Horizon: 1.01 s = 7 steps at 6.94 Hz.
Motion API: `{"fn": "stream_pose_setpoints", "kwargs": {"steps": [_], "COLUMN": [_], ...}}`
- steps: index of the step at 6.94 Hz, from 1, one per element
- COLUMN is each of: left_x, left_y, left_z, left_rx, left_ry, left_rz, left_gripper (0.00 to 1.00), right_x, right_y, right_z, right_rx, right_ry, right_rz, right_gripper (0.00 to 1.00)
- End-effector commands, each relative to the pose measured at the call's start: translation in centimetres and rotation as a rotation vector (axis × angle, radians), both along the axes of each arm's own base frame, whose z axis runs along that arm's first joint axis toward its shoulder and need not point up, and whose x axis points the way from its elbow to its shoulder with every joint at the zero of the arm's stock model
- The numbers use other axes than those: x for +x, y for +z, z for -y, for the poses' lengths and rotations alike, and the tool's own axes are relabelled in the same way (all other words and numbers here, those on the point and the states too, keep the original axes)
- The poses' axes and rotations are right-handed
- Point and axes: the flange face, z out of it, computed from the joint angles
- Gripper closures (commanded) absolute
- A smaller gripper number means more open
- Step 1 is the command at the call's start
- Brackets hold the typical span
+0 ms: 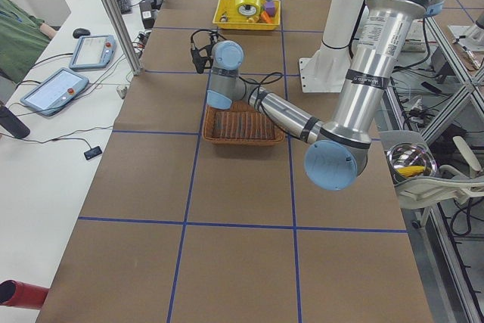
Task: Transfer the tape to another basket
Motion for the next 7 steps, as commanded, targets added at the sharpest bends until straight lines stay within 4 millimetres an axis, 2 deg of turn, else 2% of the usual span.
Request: {"fn": "stream_pose_setpoints", "kwargs": {"steps": [1, 2, 4, 7], "left_x": [1.4, 1.3, 5.5, 8.2], "left_y": [-5.0, -6.4, -10.4, -12.1], "left_z": [-2.0, -2.7, -7.5, -9.7], "left_rx": [-0.099, -0.099, -0.084, -0.1], "left_ry": [0.13, 0.145, 0.192, 0.22], "left_rz": [-0.201, -0.279, -0.452, -0.515], "left_gripper": [0.02, 0.02, 0.02, 0.02], "right_x": [-2.1, -2.5, -3.3, -3.7], "right_y": [-1.6, -2.2, -2.5, -2.5], "right_z": [-2.8, -3.4, -4.7, -5.3], "right_rx": [-0.021, -0.017, -0.032, -0.03], "right_ry": [-0.031, -0.04, -0.038, -0.049], "right_rz": [0.088, 0.104, 0.172, 0.182], "right_gripper": [1.0, 1.0, 1.0, 1.0]}}
